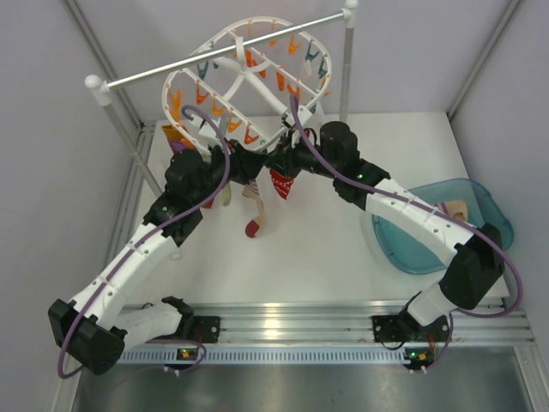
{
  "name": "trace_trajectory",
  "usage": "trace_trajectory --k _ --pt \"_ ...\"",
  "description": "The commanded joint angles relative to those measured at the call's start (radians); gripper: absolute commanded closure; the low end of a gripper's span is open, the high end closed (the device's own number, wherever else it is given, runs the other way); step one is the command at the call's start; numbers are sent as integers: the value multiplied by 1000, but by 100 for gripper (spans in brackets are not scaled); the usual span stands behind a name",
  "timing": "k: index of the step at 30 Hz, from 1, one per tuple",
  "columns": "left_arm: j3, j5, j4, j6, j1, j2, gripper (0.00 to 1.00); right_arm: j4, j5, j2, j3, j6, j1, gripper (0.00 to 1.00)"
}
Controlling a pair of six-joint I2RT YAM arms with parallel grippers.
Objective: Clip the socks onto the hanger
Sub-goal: Open the clamp at the hanger.
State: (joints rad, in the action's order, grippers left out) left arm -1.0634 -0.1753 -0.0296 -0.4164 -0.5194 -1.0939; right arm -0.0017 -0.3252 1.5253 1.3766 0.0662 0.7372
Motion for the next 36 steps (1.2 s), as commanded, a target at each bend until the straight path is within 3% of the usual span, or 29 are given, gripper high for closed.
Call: trace_trajectory --k 1,12,19,27,36 --pt "-29 112 -36 -15 15 -9 71 26 -95 -30 38 14 7 100" --pt "-33 218 -53 -103 15 -50 73 89 -181 -50 -1 79 7 100" --pt "-35 258 -70 -193 16 -60 73 261 -196 -85 -99 155 7 100" --pt "-29 293 -75 -191 16 -72 69 322 -235 -99 -126 182 5 100" --pt "-23 180 -162 -225 18 -92 66 295 -298 -76 -99 199 5 100"
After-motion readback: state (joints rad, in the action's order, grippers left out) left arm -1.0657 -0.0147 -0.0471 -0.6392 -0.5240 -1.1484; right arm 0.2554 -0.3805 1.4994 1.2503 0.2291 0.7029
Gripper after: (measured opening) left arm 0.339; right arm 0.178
